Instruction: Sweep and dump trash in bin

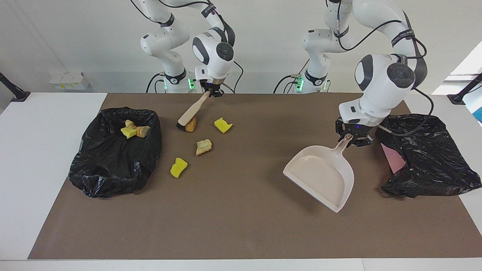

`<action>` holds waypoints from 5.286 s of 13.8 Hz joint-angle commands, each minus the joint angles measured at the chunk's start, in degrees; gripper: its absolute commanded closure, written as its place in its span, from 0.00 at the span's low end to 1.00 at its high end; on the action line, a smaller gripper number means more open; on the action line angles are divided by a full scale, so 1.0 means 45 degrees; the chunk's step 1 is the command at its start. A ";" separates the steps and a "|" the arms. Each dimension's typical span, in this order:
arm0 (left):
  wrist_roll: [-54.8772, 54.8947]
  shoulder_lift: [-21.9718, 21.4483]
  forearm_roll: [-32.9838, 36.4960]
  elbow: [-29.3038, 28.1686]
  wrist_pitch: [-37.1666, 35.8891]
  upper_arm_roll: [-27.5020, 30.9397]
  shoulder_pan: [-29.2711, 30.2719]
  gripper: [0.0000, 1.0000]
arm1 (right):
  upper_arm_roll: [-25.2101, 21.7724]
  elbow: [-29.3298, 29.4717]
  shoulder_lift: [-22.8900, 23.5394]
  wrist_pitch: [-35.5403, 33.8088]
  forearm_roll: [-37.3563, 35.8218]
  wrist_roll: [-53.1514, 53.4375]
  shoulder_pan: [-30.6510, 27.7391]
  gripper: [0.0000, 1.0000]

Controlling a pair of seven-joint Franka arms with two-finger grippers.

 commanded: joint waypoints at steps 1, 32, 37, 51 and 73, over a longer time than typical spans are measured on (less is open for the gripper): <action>0.3655 -0.0040 0.0115 -0.0018 -0.0250 -0.0103 0.0267 1.00 | 0.0119 0.0870 0.1344 0.1542 0.0001 -0.0585 -0.0510 1.00; 0.0328 -0.2325 0.1874 -0.5605 0.3051 -0.0200 -0.4049 1.00 | 0.0119 0.3137 0.3435 0.3888 0.2912 0.0669 0.0742 1.00; 0.0328 -0.2306 0.1874 -0.5605 0.3051 -0.0200 -0.4029 1.00 | 0.0119 0.4565 0.4415 0.3695 0.2111 -0.1172 -0.0356 1.00; 0.0367 -0.2286 0.1874 -0.5605 0.3304 -0.0200 -0.3873 1.00 | 0.1057 0.5947 0.4609 0.3131 0.3693 -0.9220 0.0052 1.00; 0.0055 -0.1329 0.0995 -0.5371 0.4731 -0.0240 -0.3541 1.00 | 0.0940 0.6266 0.4298 -0.0955 -0.5212 -0.9980 -0.6232 1.00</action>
